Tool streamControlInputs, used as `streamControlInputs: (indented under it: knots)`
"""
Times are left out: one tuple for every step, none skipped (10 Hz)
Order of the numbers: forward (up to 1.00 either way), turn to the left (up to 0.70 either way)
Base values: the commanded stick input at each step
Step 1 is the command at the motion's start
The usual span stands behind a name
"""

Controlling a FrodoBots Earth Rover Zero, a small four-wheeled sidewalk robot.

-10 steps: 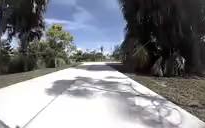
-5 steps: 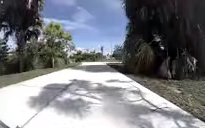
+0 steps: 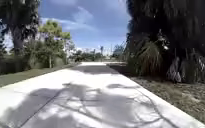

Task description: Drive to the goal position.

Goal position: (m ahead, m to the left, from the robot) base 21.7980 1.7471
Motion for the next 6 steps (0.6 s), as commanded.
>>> streamControlInputs:
  knots:
    - [0.85, 0.0]
    - [0.85, 0.0]
    - [0.85, 0.0]
    - [0.85, 0.0]
    - [0.85, 0.0]
    - [0.85, 0.0]
